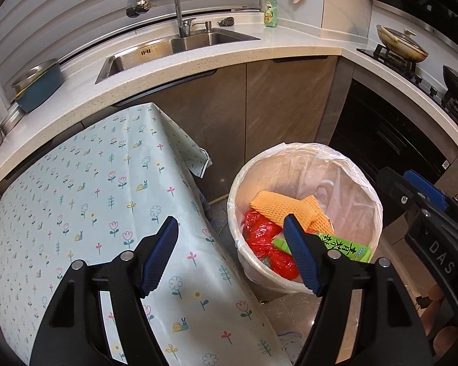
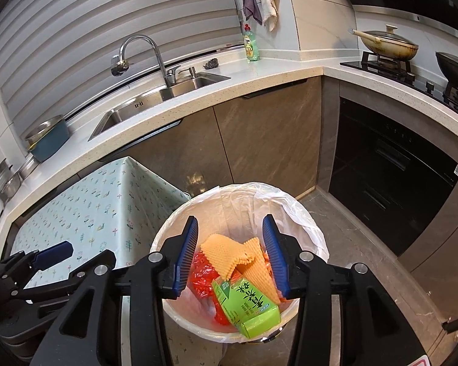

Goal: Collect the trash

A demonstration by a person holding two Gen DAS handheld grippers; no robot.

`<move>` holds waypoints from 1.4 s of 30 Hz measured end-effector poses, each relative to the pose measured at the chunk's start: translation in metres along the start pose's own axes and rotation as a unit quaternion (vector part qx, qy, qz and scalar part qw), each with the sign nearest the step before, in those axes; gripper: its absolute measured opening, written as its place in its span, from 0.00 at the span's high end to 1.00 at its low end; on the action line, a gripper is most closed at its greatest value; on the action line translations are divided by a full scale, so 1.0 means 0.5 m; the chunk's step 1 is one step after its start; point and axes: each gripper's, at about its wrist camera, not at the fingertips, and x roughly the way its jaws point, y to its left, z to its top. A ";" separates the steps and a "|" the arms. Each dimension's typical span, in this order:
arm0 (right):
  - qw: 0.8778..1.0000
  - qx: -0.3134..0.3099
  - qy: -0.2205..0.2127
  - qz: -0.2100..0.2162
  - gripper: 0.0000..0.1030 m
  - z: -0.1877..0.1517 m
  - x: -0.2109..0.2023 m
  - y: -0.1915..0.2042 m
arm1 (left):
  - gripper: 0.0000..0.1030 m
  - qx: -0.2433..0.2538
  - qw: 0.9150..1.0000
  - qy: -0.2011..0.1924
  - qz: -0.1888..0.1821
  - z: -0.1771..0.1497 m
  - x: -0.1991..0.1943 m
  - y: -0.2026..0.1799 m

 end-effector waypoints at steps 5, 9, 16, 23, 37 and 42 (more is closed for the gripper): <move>1.000 -0.007 0.001 0.004 0.53 -0.001 -0.014 0.009 | 0.34 -0.002 1.000 -0.006 0.008 -0.003 -0.019 0.008; 1.000 -0.022 0.005 0.005 0.42 -0.004 -0.034 0.024 | 0.25 -0.009 1.000 -0.012 0.018 -0.009 -0.040 0.021; 0.999 -0.045 0.015 0.006 0.24 -0.019 -0.078 0.044 | 0.20 -0.018 0.999 -0.016 0.037 -0.031 -0.081 0.047; 0.997 -0.063 0.032 -0.002 0.19 -0.041 -0.098 0.055 | 0.12 -0.025 0.998 -0.016 0.064 -0.065 -0.103 0.068; 0.994 -0.091 0.053 -0.007 0.07 -0.074 -0.097 0.070 | 0.11 -0.046 0.995 -0.003 0.084 -0.103 -0.104 0.096; 0.994 -0.097 0.058 -0.005 0.07 -0.081 -0.099 0.075 | 0.11 -0.049 0.995 -0.004 0.088 -0.108 -0.104 0.094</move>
